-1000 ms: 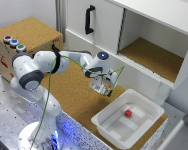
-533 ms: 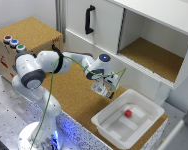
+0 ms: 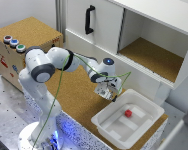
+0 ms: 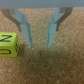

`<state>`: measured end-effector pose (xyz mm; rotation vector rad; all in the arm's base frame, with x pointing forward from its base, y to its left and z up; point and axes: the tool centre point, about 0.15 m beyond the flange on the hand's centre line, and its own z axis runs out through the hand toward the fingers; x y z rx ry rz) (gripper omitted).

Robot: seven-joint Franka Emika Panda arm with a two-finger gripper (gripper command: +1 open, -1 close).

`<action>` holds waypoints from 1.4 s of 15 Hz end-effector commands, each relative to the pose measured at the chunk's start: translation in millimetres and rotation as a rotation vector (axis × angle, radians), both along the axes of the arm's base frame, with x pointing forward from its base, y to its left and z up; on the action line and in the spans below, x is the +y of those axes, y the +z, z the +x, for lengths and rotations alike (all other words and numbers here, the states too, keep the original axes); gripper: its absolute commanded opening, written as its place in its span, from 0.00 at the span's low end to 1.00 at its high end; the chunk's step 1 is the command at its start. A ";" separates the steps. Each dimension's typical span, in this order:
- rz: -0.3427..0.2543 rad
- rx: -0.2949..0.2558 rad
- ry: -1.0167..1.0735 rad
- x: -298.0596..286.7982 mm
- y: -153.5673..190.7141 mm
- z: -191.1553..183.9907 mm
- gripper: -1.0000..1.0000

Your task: Go push the yellow block to the left

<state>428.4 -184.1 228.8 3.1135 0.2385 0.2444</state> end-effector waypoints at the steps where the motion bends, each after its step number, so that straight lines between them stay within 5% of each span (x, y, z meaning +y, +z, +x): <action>1: 0.037 0.090 0.061 17.8 -16.8 22.7 0.00; 12: 0.123 0.115 0.013 87.2 -15.6 5.2 0.00; 21: 0.111 0.164 0.027 151.7 -22.7 11.3 0.00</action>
